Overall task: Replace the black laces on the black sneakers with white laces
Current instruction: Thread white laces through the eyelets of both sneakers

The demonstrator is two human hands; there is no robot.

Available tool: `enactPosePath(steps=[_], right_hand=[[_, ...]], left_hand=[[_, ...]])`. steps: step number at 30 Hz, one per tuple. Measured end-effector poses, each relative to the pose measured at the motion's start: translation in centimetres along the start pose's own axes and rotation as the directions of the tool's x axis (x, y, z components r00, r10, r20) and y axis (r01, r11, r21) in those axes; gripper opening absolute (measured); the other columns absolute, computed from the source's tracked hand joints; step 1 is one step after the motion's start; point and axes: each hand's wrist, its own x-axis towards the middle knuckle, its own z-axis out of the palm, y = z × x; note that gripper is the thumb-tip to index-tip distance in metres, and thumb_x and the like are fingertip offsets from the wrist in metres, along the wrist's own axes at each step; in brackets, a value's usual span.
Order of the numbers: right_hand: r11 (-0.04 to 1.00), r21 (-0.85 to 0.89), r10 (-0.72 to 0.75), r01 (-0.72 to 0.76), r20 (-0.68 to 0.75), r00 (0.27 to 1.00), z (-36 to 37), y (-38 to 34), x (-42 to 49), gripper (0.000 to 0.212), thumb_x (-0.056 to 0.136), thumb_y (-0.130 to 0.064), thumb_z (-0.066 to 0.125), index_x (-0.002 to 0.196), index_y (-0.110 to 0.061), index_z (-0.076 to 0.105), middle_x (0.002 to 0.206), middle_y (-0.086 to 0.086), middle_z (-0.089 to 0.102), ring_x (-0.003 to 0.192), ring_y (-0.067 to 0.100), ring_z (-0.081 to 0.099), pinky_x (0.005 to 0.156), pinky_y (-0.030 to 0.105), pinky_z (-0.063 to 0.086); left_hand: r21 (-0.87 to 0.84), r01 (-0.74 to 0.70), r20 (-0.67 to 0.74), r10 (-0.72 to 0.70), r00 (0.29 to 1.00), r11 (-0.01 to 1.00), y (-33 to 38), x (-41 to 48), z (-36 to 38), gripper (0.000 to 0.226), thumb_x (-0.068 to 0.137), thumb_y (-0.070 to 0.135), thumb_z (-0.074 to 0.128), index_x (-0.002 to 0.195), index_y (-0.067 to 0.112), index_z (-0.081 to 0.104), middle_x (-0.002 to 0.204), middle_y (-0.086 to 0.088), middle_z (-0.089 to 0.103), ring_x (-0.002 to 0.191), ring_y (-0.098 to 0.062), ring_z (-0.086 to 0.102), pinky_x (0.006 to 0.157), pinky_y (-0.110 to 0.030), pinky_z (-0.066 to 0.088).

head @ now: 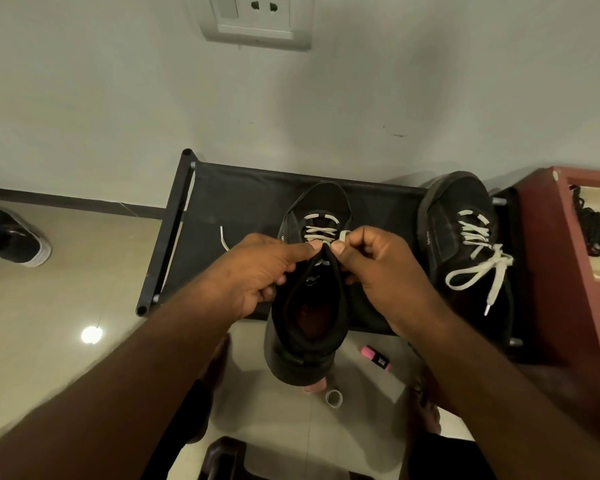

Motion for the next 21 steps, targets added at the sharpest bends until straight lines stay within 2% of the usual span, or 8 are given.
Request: enactPosePath(steps=[2,4,6,8,10,12,16,21], right_hand=[[0.992,-0.104,-0.079,0.075,-0.035,0.996,0.2,0.0,0.0,0.012,0.095,-0.020,0.066,0.085,-0.014,0.066,0.079,0.007,0.069,0.075,0.026,0.065,0.069,0.035,0.056],[0.988,-0.117,-0.103,0.097,-0.044,0.994,0.2,0.1,0.0,0.012,0.095,-0.020,0.067,0.084,-0.015,0.067,0.078,0.005,0.069,0.077,0.026,0.066,0.072,0.038,0.057],[0.984,-0.128,-0.132,0.125,-0.053,0.990,0.0,0.0,0.0,0.012,0.094,-0.019,0.067,0.083,-0.016,0.067,0.078,0.004,0.069,0.076,0.024,0.066,0.073,0.039,0.058],[0.976,-0.128,-0.191,0.178,-0.091,0.977,-0.3,-0.2,-0.1,0.011,0.095,-0.019,0.065,0.086,-0.013,0.066,0.082,0.004,0.070,0.079,0.023,0.067,0.076,0.043,0.058],[0.974,-0.069,-0.222,0.214,-0.132,0.966,-0.7,-0.5,-0.1,0.013,0.097,-0.018,0.062,0.092,-0.007,0.064,0.090,0.006,0.072,0.085,0.021,0.070,0.080,0.043,0.059],[0.971,-0.038,-0.240,0.237,-0.145,0.960,-1.0,-0.7,-0.1,0.016,0.099,-0.018,0.059,0.095,-0.003,0.062,0.094,0.007,0.073,0.088,0.018,0.071,0.081,0.040,0.059],[0.962,-0.112,-0.263,0.248,-0.154,0.952,-0.5,-0.5,-0.3,0.013,0.098,-0.017,0.061,0.093,-0.006,0.062,0.092,0.007,0.072,0.088,0.018,0.070,0.080,0.041,0.058],[0.965,-0.151,-0.224,0.214,-0.051,0.973,-0.2,0.0,-0.2,0.011,0.093,-0.014,0.069,0.084,-0.010,0.065,0.077,0.004,0.068,0.069,0.016,0.063,0.067,0.030,0.053]], left_hand=[[-0.041,-0.001,-0.004,0.000,1.000,0.999,0.2,0.1,0.3,0.024,0.084,0.031,0.075,0.079,0.011,0.064,0.060,0.003,0.047,0.044,-0.006,0.032,0.037,-0.019,0.020],[-0.029,-0.061,-0.031,0.060,0.998,0.998,0.4,0.1,0.7,0.022,0.089,0.027,0.071,0.081,0.009,0.063,0.059,0.002,0.051,0.041,-0.005,0.040,0.035,-0.018,0.027],[0.180,-0.218,-0.081,0.236,0.968,0.959,0.3,0.0,1.2,0.023,0.096,0.029,0.062,0.084,0.009,0.064,0.067,0.001,0.060,0.055,-0.006,0.055,0.049,-0.019,0.042],[0.436,-0.387,-0.103,0.473,0.875,0.812,0.1,-0.1,1.4,0.021,0.101,0.031,0.052,0.092,0.014,0.060,0.080,0.002,0.061,0.070,-0.007,0.055,0.058,-0.018,0.041],[0.457,-0.479,-0.108,0.581,0.806,0.749,0.0,-0.3,1.2,0.018,0.102,0.030,0.048,0.096,0.014,0.056,0.082,0.004,0.057,0.073,-0.007,0.053,0.059,-0.019,0.039],[0.432,-0.534,-0.120,0.633,0.765,0.727,-0.2,-0.2,1.1,0.017,0.103,0.027,0.047,0.097,0.012,0.053,0.080,0.003,0.056,0.070,-0.006,0.050,0.058,-0.017,0.040],[0.473,-0.573,-0.157,0.704,0.693,0.670,-1.0,0.1,2.0,0.009,0.102,0.018,0.048,0.095,0.013,0.050,0.075,0.005,0.053,0.063,-0.003,0.047,0.057,-0.016,0.041],[0.421,-0.558,-0.121,0.654,0.746,0.715,-1.3,0.7,2.4,0.007,0.101,0.014,0.051,0.098,0.012,0.057,0.078,0.007,0.058,0.069,0.006,0.054,0.060,-0.007,0.042]])
